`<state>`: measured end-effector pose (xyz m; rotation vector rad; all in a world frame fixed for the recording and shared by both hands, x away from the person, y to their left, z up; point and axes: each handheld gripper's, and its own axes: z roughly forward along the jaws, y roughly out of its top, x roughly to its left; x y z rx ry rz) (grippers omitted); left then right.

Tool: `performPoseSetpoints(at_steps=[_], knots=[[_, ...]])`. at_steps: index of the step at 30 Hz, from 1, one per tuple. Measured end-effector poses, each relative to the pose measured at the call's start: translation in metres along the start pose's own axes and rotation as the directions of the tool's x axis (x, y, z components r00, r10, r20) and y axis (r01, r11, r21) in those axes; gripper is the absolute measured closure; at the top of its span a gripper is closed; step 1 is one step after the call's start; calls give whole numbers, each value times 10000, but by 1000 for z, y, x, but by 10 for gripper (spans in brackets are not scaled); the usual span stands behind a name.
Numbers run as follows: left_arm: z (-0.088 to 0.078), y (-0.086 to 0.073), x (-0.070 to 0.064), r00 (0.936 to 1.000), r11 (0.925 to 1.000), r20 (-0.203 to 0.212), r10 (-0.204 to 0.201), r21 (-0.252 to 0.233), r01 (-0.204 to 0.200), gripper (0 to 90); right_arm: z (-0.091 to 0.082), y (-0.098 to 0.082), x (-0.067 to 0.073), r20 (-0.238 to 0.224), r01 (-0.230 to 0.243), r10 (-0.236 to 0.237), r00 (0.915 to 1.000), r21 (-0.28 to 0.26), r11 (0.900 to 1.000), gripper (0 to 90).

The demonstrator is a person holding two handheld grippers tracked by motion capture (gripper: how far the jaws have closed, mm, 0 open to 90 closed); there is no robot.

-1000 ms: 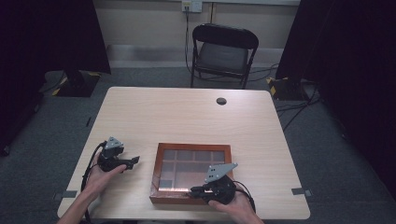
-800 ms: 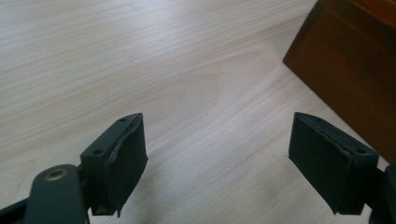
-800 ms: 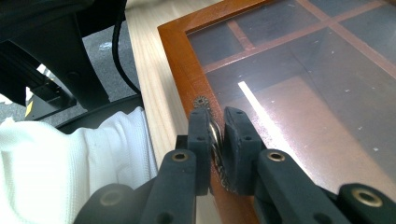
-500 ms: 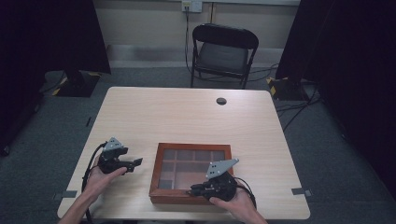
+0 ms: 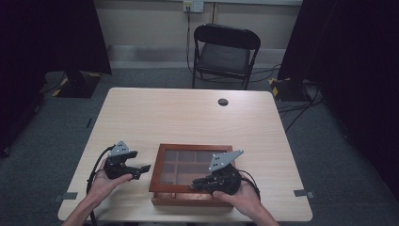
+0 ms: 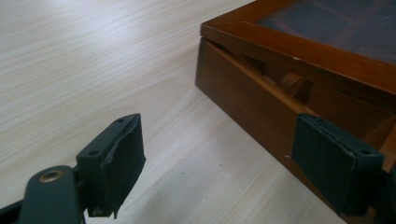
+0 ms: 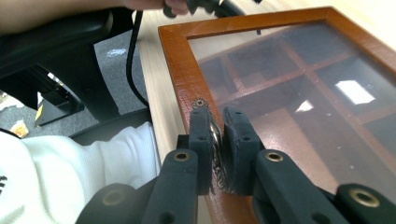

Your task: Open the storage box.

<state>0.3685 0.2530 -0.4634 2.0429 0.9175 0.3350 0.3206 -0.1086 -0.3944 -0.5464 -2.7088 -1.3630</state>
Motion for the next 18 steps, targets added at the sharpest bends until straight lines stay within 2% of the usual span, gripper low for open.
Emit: performPoseSetpoints(at_steps=[4, 7, 10, 18], knots=[[0, 2, -5, 9997, 9999, 199, 109, -57, -108, 169, -7, 7, -1, 51, 9, -8, 10000, -169, 9999, 830], [-2, 4, -8, 9994, 9991, 327, 118, -413, -105, 169, -11, 12, -2, 76, -7, 9, 10000, -236, 9997, 830], [-3, 7, -13, 9981, 9972, 524, 316, -701, -279, 169, -13, 17, -2, 144, 68, -65, 9999, -220, 9997, 831], [-1, 12, -24, 9932, 9929, 937, 694, -1031, -597, 165, -19, 26, -5, 222, 36, -26, 9997, -453, 9990, 832]])
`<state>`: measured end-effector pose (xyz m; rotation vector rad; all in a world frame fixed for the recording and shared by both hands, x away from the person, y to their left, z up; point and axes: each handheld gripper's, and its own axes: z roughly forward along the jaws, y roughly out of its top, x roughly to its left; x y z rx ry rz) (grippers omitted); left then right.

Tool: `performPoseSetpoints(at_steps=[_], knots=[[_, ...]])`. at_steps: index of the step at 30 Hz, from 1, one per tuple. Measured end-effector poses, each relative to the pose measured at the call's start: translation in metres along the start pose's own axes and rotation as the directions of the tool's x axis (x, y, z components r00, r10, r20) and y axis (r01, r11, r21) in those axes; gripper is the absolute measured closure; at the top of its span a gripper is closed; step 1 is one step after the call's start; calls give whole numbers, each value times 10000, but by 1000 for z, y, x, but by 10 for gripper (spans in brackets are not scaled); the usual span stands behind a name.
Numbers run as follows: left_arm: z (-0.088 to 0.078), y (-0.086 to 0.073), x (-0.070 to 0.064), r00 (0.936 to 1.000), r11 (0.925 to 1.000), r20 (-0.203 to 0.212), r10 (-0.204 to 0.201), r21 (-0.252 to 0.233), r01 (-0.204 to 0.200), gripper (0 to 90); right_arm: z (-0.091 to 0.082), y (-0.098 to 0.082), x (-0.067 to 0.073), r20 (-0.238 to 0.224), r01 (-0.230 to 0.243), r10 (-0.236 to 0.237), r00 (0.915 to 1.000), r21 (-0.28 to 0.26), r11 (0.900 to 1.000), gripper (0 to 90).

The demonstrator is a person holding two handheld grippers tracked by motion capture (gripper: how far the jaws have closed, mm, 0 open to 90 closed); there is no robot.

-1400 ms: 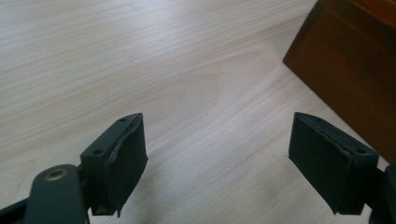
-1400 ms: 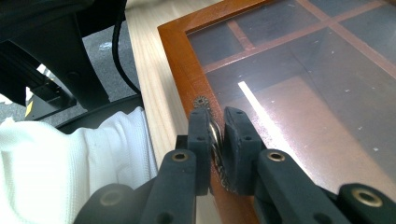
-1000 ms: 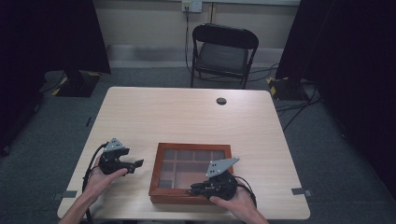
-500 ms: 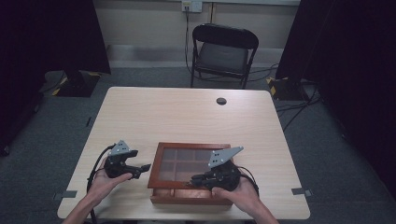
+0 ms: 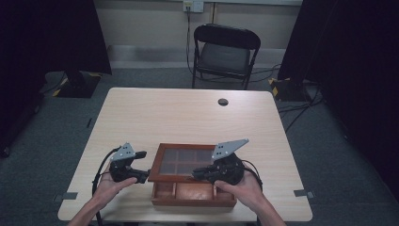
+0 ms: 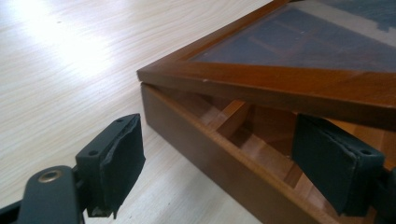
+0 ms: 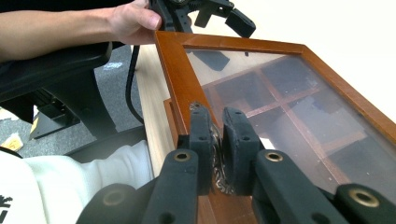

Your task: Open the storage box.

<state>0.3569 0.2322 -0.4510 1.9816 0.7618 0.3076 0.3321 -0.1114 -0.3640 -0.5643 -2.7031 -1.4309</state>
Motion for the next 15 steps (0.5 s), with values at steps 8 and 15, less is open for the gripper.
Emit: performPoseSetpoints(at_steps=[8, 15], knots=[[3, 3, -4, 9997, 9996, 232, -42, -293, 49, 163, -1, -1, 1, 103, -107, 108, 9999, -94, 9999, 830], [3, 6, -6, 9989, 9981, 396, -237, -553, 259, 165, -5, -3, -2, 248, -390, 403, 9989, -497, 9980, 723]])
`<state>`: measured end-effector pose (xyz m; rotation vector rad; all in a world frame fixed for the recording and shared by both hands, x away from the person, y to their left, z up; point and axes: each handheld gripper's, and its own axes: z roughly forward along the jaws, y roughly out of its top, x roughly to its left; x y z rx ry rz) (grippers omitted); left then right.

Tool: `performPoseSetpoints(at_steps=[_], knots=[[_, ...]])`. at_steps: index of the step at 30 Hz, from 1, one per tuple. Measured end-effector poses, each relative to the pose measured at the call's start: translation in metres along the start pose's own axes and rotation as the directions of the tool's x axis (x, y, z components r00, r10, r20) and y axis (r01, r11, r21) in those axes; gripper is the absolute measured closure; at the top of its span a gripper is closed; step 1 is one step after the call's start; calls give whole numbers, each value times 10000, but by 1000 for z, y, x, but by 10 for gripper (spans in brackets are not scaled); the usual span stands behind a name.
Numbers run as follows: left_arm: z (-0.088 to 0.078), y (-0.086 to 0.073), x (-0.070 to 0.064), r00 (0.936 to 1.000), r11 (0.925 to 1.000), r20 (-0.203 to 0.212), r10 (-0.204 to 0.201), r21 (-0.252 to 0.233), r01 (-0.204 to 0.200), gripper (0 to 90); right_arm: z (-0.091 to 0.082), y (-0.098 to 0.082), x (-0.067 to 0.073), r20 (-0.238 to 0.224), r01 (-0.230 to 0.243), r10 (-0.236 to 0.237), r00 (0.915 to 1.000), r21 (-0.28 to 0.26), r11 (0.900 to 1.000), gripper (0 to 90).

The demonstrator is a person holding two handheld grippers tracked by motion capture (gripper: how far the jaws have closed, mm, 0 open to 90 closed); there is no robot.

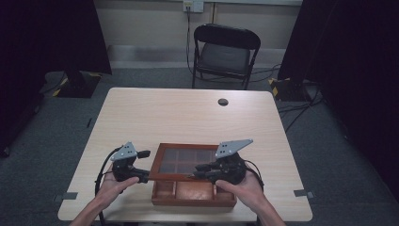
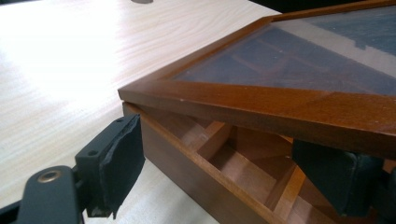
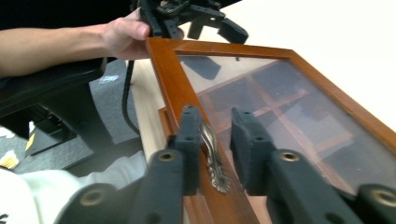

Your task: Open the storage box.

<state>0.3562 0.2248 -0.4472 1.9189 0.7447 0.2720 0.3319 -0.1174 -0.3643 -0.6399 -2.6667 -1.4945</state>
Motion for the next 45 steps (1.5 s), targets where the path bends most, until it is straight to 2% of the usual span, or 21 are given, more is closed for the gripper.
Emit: performPoseSetpoints(at_steps=[3, 8, 14, 16, 18, 21, 22, 24, 27, 29, 33, 37, 39, 45], knots=[[-1, 2, 0, 10000, 9997, -89, -24, -239, 22, 172, -6, -1, 0, 64, -21, 23, 10000, -332, 9994, 583], [0, 6, -3, 10000, 9995, -14, 68, -322, -69, 170, -20, -7, -4, 625, -199, 235, 9978, -575, 9981, 392], [1, 9, -4, 9999, 9993, -86, 66, -365, -69, 168, -38, -21, -12, 1171, -366, 489, 9919, -1049, 9938, 288], [1, 9, -5, 10000, 9991, -92, -20, -419, 16, 171, -40, -22, -13, 1217, -399, 529, 9912, -1067, 9935, 283], [0, 13, -4, 9996, 9986, -244, 160, -493, -172, 173, -44, -27, -16, 1235, -482, 625, 9904, -1157, 9921, 230], [-2, 17, -7, 9993, 9971, -263, 252, -711, -270, 197, -47, -33, -19, 1361, -597, 765, 9877, -1234, 9906, 217], [-2, 19, -7, 9991, 9965, -322, 287, -775, -312, 208, -49, -35, -20, 1528, -621, 814, 9849, -1270, 9900, 190], [-2, 23, -7, 9994, 9957, -200, 296, -875, -312, 214, -50, -36, -21, 1536, -616, 809, 9848, -1271, 9900, 191], [-1, 26, -6, 9999, 9948, 107, 27, -1019, -16, 216, -50, -37, -23, 1724, -509, 713, 9824, -1199, 9915, 187], [0, 26, -6, 9999, 9947, 142, -70, -1023, 84, 220, -50, -37, -24, 1745, -485, 699, 9822, -1237, 9911, 189], [-1, 31, -6, 9997, 9960, -20, 225, -867, -226, 236, -48, -36, -34, 1918, -591, 814, 9781, -1191, 9911, 194], [0, 37, -5, 9994, 9953, 25, 345, -902, -341, 261, -49, -37, -41, 2078, -623, 888, 9741, -1308, 9894, 211], [0, 37, -3, 9997, 9948, 167, 158, -1013, -140, 284, -51, -38, -43, 2227, -625, 922, 9705, -1369, 9886, 223], [0, 38, -2, 9996, 9938, 291, 33, -1116, 0, 322, -53, -39, -54, 2309, -772, 1135, 9663, -1606, 9840, 251]])
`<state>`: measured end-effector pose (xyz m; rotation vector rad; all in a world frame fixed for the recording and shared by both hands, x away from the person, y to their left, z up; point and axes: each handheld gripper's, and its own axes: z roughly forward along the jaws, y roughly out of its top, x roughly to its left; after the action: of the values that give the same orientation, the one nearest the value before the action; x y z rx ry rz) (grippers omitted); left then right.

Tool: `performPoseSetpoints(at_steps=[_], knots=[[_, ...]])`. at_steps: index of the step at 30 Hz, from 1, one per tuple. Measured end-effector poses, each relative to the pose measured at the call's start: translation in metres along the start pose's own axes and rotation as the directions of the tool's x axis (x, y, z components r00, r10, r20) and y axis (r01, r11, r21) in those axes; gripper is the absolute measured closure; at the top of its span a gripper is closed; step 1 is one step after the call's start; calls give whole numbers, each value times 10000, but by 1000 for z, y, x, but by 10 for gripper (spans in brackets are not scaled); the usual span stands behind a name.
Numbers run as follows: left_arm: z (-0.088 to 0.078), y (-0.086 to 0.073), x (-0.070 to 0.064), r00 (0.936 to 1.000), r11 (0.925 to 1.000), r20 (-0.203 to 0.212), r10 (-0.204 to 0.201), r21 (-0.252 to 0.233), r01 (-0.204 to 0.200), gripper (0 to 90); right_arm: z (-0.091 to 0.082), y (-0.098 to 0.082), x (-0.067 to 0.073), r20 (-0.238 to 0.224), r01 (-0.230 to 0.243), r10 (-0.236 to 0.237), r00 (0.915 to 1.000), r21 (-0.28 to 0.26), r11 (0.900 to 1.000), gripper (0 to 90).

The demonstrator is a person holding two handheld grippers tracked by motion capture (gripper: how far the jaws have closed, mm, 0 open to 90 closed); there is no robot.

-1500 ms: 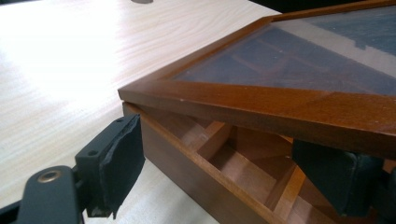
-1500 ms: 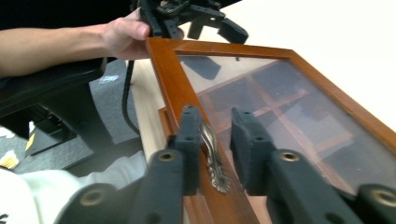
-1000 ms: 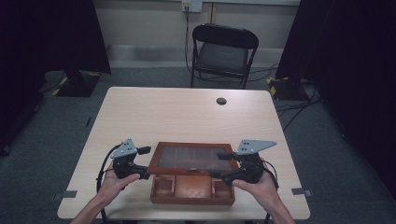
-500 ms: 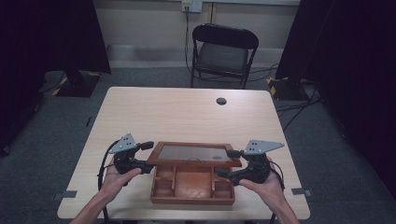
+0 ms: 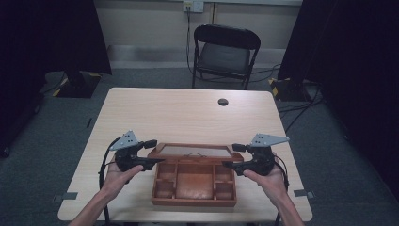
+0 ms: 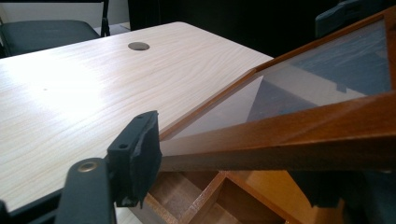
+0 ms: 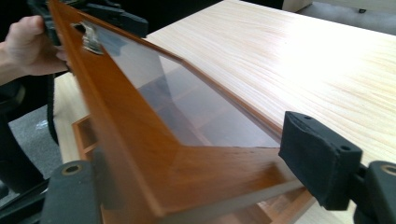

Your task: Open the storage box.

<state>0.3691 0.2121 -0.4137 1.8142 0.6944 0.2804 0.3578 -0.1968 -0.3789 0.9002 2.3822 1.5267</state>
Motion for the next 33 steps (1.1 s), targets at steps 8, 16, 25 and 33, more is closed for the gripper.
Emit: performPoseSetpoints(at_steps=[8, 16, 25, 33], knots=[[2, 10, 4, 9999, 10000, 107, 22, -62, -22, 400, 4, 4, -9, -235, -12, 1, 9997, -436, 9990, 409], [4, 9, 9, 9998, 9998, 23, -181, -89, 181, 412, 8, 7, -17, -33, -171, 170, 9998, -366, 9992, 371], [9, 17, 15, 9989, 9992, -269, -394, -12, 394, 456, 12, 7, -31, 150, -557, 567, 9983, -579, 9968, 424], [15, 17, 21, 9980, 9985, -306, -551, -64, 549, 470, 21, 8, -40, 205, -748, 762, 9969, -608, 9953, 427]])
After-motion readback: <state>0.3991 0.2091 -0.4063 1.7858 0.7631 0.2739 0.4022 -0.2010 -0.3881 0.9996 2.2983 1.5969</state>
